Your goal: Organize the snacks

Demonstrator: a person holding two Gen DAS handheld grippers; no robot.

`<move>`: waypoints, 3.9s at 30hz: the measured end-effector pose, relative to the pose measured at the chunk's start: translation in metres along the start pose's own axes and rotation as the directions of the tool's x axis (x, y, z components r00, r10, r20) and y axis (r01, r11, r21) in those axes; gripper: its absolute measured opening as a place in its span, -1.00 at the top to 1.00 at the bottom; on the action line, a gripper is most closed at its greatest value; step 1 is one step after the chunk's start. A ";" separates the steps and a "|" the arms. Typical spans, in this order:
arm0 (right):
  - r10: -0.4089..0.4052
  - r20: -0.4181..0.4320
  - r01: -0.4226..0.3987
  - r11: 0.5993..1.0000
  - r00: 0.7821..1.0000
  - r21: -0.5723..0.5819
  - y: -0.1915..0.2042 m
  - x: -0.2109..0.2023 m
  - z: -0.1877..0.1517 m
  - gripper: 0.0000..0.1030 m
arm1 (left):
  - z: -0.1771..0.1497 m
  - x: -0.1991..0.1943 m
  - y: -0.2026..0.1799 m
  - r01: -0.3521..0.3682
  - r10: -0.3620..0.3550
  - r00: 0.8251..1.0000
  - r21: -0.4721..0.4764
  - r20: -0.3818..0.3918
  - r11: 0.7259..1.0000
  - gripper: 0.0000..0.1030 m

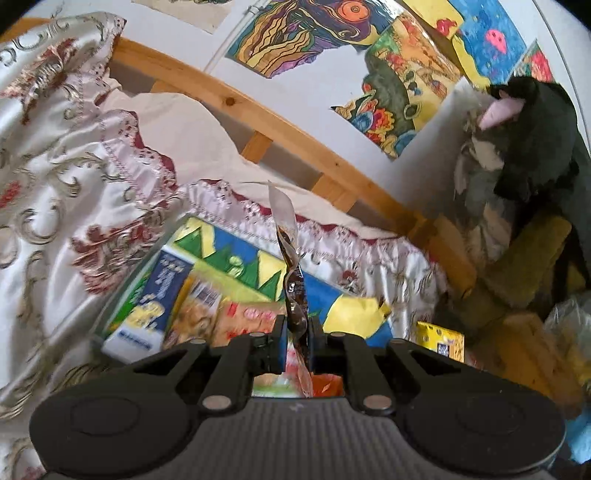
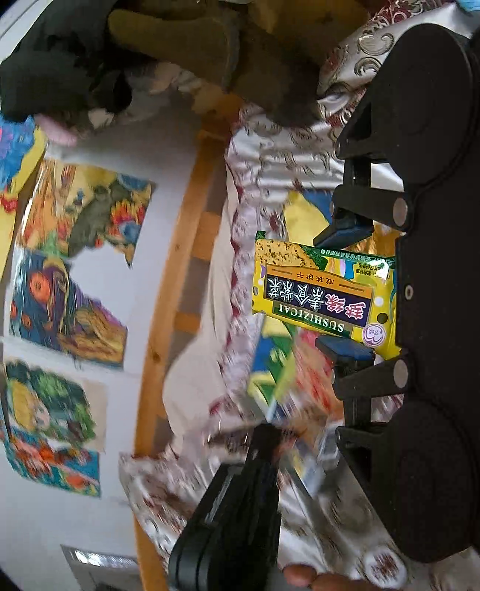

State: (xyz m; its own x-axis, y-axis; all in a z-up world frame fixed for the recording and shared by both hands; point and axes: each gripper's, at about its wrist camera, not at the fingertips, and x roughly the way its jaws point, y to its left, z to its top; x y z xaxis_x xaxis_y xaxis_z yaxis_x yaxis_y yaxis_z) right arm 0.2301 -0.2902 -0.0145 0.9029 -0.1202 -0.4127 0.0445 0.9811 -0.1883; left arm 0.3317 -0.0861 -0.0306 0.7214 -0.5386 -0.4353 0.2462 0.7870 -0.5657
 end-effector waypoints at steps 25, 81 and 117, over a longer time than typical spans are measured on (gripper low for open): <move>0.005 -0.168 0.006 0.998 0.986 0.066 -0.009 0.109 -0.023 0.07 | -0.006 0.073 0.044 -0.053 0.051 0.993 -0.015 -0.107 0.998 0.61; -0.012 0.097 -0.021 0.941 0.995 0.338 -0.040 -0.044 0.003 -0.95 | -0.011 -0.079 -0.052 -0.396 0.354 0.917 0.312 0.184 0.864 -0.99; 0.028 0.128 -0.066 0.952 0.991 0.300 0.000 -0.152 -0.041 -0.99 | -0.074 -0.198 -0.031 -0.478 0.419 0.871 0.251 0.254 0.842 -0.99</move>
State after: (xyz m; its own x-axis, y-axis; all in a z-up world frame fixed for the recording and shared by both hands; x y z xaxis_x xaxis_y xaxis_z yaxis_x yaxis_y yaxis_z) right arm 0.0750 -0.2785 0.0114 0.9511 -0.0718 -0.3004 0.1110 0.9871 0.1157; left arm 0.1332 -0.0260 0.0210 0.8966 -0.0627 -0.4385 0.0246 0.9954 -0.0921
